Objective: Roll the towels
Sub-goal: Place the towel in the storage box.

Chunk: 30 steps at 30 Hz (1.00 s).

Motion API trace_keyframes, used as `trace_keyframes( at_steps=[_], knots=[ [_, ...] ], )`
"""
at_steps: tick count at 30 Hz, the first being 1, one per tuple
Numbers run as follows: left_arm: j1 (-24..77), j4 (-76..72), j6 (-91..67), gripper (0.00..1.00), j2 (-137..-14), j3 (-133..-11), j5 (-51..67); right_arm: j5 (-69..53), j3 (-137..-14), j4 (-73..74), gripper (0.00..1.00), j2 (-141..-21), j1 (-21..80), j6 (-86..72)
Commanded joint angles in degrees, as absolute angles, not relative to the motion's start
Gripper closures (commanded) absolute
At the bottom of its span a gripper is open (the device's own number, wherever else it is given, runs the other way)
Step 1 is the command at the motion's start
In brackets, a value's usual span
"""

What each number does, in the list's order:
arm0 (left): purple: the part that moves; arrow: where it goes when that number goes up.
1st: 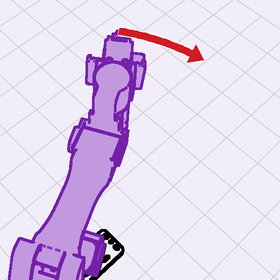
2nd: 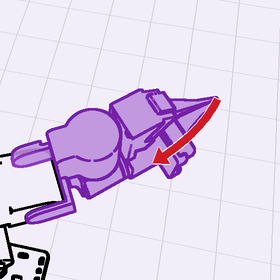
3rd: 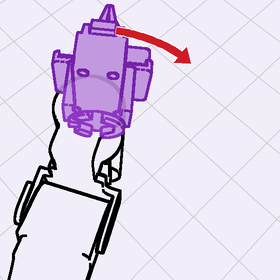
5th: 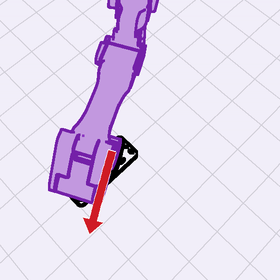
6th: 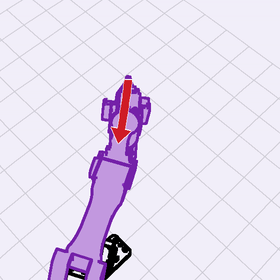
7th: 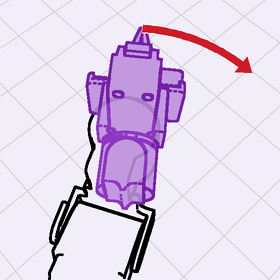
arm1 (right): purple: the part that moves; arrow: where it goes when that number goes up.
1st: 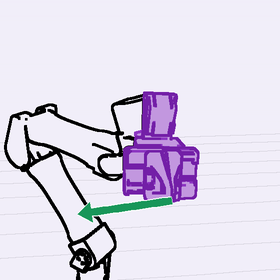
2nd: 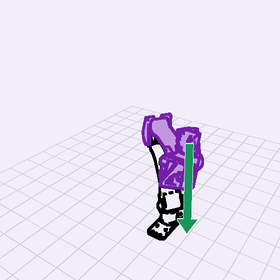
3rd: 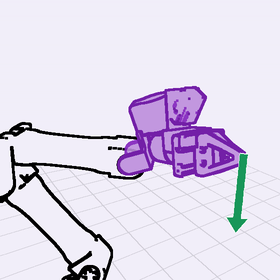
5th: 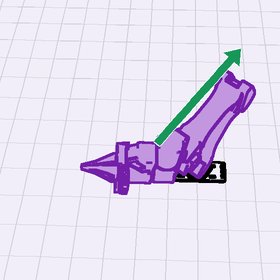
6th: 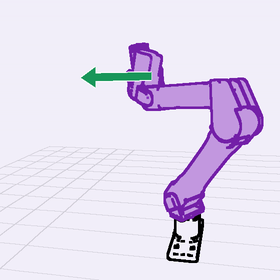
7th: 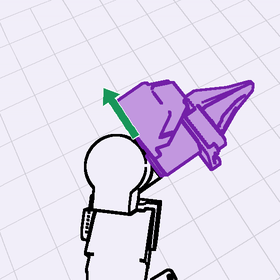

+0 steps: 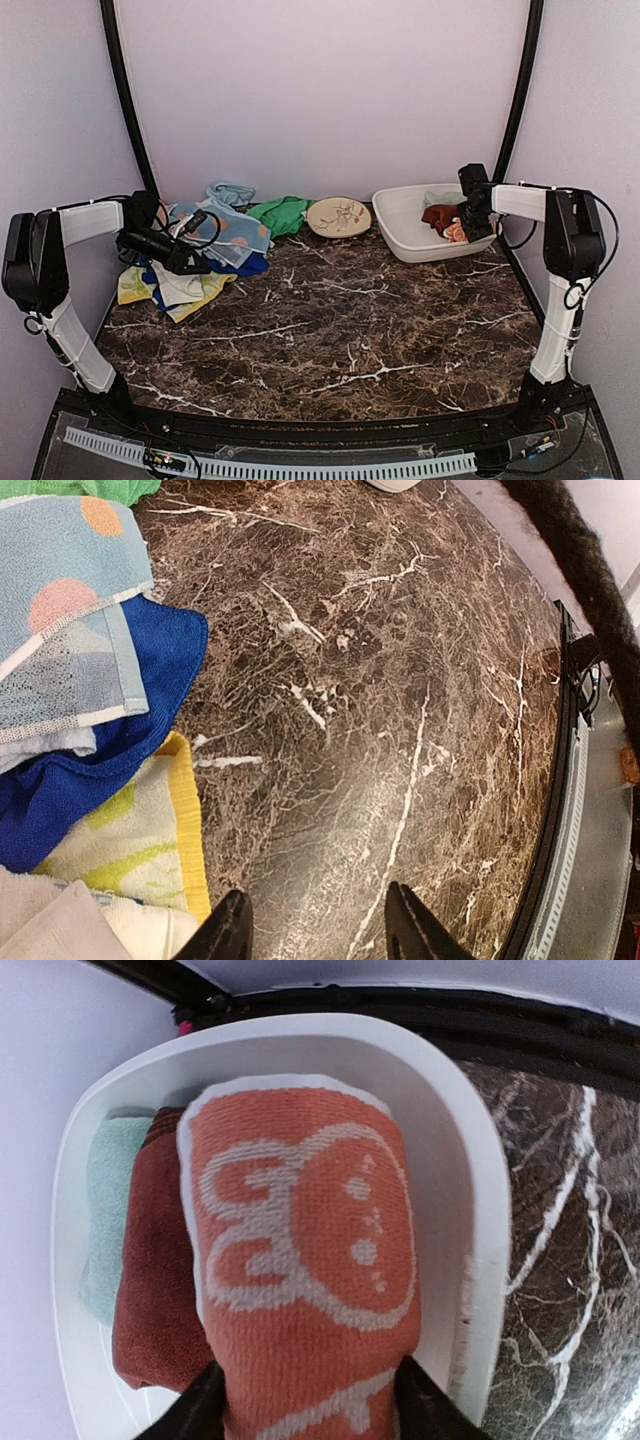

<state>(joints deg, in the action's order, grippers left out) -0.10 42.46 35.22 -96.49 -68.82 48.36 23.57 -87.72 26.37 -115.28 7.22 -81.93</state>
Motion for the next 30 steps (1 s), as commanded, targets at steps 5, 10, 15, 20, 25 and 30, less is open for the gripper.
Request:
trace_keyframes(
  at_steps=[5,10,15,20,25,30],
  knots=[
    [0.05,44.76,35.74,0.53,-95.1,-68.91,48.37,25.33,-84.03,25.23,0.3,-111.1,6.77,-78.16],
    [0.05,44.89,35.68,0.53,-95.04,-68.86,48.47,26.54,-83.12,26.42,0.29,-108.4,6.91,-80.37],
    [0.03,45.21,35.85,0.53,-95.08,-69.2,48.36,29.55,-84.16,27.15,0.25,-106.35,7.83,-80.13],
    [0.0,45.16,34.98,0.54,-95.63,-70.14,48.43,31.85,-85.78,25.52,0.3,-105.13,10.0,-76.55],
    [-0.12,45.41,34.8,0.54,-95.89,-71.54,47.26,29.74,-88.97,25.46,0.42,-108.52,13.11,-75.51],
    [-0.82,46.25,34.34,0.54,-96.27,-73.18,46.25,27.92,-90.58,26.92,0.47,-112.92,14.76,-79.78]
  ],
)
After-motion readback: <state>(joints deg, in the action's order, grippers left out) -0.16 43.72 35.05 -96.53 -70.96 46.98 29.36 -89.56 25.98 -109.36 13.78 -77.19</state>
